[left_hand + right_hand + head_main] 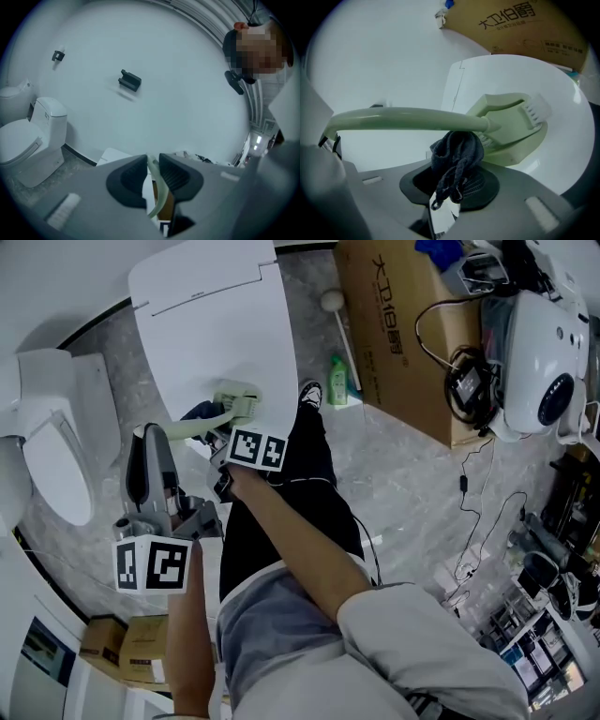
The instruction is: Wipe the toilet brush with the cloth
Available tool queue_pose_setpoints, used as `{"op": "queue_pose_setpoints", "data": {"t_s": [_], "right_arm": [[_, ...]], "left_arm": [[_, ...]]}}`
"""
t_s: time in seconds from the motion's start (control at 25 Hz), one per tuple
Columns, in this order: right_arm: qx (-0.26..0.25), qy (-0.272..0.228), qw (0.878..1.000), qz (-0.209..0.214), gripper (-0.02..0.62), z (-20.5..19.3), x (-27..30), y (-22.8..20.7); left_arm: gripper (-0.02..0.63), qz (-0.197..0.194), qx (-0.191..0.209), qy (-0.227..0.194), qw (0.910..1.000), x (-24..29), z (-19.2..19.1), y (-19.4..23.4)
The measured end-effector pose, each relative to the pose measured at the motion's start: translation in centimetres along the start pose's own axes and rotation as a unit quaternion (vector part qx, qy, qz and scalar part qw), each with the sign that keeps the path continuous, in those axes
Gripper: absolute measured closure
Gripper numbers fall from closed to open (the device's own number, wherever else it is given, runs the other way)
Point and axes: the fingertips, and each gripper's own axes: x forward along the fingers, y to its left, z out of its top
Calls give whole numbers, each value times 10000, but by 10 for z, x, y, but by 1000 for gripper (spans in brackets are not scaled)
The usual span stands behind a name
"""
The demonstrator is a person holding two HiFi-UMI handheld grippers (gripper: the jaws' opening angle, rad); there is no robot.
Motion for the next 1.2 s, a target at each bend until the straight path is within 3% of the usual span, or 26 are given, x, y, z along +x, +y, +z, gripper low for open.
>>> {"op": "queue_pose_setpoints", "data": {"t_s": [0.28,0.64,1.2], "right_arm": [[-155,57,9997,-193,497,3,1,-12],[-621,626,9949,-496,497,-12,-14,-27],[-1261,1215,9825,-636,489,-15,-30,-36]], "left_arm": [[606,-43,89,43,9999,4,-1,-2],[606,-54,-16,35,10000,2,-2,-1],[606,-78,-68,-7,9999,3,0,1]]}}
